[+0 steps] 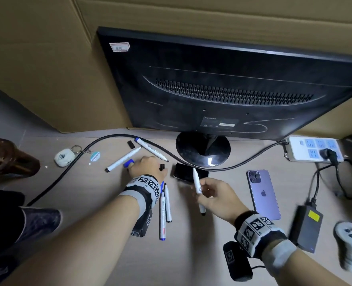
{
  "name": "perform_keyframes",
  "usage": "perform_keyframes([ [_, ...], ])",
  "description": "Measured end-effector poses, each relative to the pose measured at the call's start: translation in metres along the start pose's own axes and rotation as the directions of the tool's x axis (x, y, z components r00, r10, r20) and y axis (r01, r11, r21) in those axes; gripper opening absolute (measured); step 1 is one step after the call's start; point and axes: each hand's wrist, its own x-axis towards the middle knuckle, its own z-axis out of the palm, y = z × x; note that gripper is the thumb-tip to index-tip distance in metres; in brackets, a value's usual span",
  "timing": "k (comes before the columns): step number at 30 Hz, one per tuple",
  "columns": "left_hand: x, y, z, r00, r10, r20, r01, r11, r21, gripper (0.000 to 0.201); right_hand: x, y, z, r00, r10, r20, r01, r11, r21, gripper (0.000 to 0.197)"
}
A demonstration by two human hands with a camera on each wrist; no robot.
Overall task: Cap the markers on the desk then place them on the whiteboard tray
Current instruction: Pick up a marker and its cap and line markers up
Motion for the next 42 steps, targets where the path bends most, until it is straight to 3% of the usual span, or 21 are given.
perform_keyframes([
  [4,0.0,0.002,0.001,0.999,0.009,-0.048,-0.012,0.998,-0.059,0.027,0.001,0.001,-0.004,1.0,-0.007,-0.002,0.008,1.0,0.008,0.019],
  [8,-0.021,-0.01,-0.007,0.988,0.093,-0.125,-0.121,0.964,-0.236,0.017,0.004,-0.004,-0.009,1.0,0.005,-0.005,-0.005,1.0,0.021,0.017],
  [12,-0.054,-0.033,-0.007,0.98,0.182,-0.08,-0.195,0.805,-0.56,0.019,0.002,-0.009,-0.012,1.0,-0.002,-0.02,0.001,1.0,-0.017,0.022],
  [16,-0.076,-0.053,-0.005,0.991,0.136,0.002,-0.083,0.615,-0.784,0.022,-0.002,-0.024,-0.011,0.998,-0.054,0.02,0.054,0.998,-0.01,0.043],
  [19,-0.088,-0.058,-0.013,0.994,0.104,0.039,-0.027,0.57,-0.821,0.023,-0.005,-0.036,-0.007,0.991,-0.071,0.116,0.068,0.997,0.031,0.035],
  [25,-0.097,-0.06,-0.02,0.99,0.142,-0.004,-0.089,0.596,-0.798,0.018,-0.006,-0.043,-0.006,0.934,-0.242,0.263,0.291,0.942,-0.167,0.015],
  [35,-0.107,-0.046,-0.028,0.97,0.229,-0.083,-0.21,0.61,-0.764,0.017,-0.006,-0.046,-0.003,0.91,-0.233,0.342,0.316,0.925,-0.211,0.027],
  [39,-0.108,-0.04,-0.033,0.945,0.311,-0.102,-0.289,0.642,-0.71,0.034,-0.007,-0.046,-0.003,0.901,-0.252,0.352,0.34,0.915,-0.217,0.024],
  [42,-0.108,-0.036,-0.039,0.927,0.367,-0.084,-0.326,0.673,-0.664,0.024,-0.006,-0.046,-0.004,0.902,-0.229,0.366,0.332,0.91,-0.247,0.02],
])
